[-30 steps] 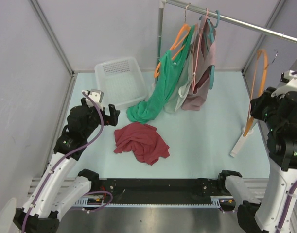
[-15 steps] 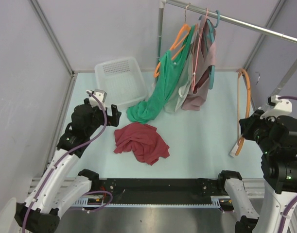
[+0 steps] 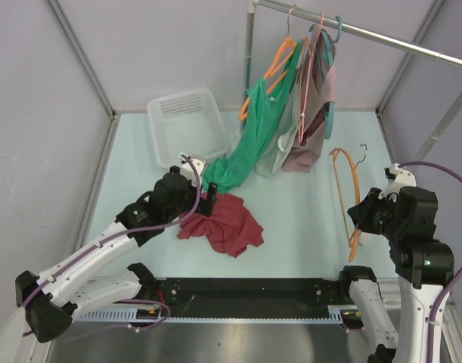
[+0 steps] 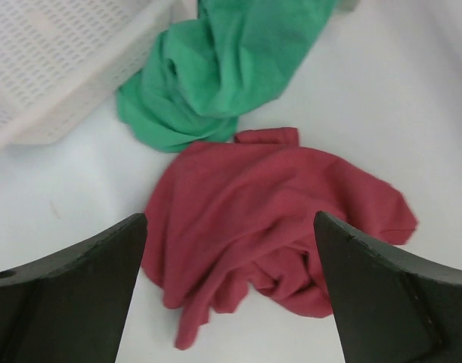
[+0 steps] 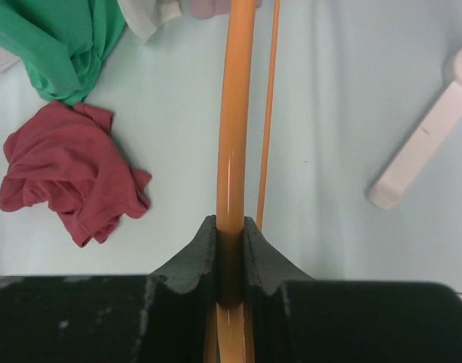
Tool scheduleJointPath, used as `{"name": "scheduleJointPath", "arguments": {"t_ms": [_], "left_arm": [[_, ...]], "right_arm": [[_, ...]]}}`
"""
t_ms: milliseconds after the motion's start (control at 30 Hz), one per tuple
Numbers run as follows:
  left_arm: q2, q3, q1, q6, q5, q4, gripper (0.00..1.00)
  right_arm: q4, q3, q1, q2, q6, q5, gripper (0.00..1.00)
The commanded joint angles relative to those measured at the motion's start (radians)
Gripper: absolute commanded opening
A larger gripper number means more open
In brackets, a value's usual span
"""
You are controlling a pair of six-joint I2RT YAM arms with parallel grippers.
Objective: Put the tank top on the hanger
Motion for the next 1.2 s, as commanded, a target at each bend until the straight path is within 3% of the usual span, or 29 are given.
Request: {"name": "scheduleJointPath", "arguments": {"t_ms": [0,100,333,767,867,900,967,1000,1067,1100,1167], "left_arm": [[0.002,-0.071,-0.151,-0.209,-0.094,0.023,0.97],[0.064,-0.128,-0.229,-0.294,-0.074,0.087,0.97],[0.109,-0.207,-0.287,-0.423,-0.008,0.233,0.97],[0.413,-0.1,-0.418,-0.403,-0.069,0.273,0.94],[0.466,-0.077,-0.419,-0.391,-0.091,0.269,0.81],[0.472,-0.074,-0.419,-0.386,-0.095,0.269,0.67],[0.477,-0.07,-0.419,-0.379,-0.097,0.269,0.55],[0.476,-0.066,-0.418,-0.377,-0.097,0.27,0.41],[0.465,-0.057,-0.419,-0.365,-0.1,0.269,0.28],[0.456,-0.053,-0.419,-0.359,-0.097,0.269,0.15],[0.45,-0.031,-0.419,-0.34,-0.092,0.269,0.04]], "right_arm": [[0.099,-0.034,0.009,0.01,0.018,-0.067,0.0],[0.099,-0.043,0.029,0.012,0.026,-0.113,0.0],[0.076,-0.06,0.046,-0.014,0.028,-0.149,0.0],[0.11,-0.114,0.059,-0.01,0.04,-0.172,0.0],[0.12,-0.126,0.084,-0.011,0.046,-0.166,0.0],[0.122,-0.128,0.088,-0.01,0.051,-0.163,0.0],[0.128,-0.132,0.101,-0.01,0.054,-0.152,0.0],[0.13,-0.134,0.105,-0.01,0.055,-0.147,0.0],[0.137,-0.143,0.118,-0.01,0.06,-0.141,0.0],[0.142,-0.146,0.123,-0.008,0.066,-0.138,0.0],[0.151,-0.152,0.138,-0.008,0.072,-0.137,0.0]]}}
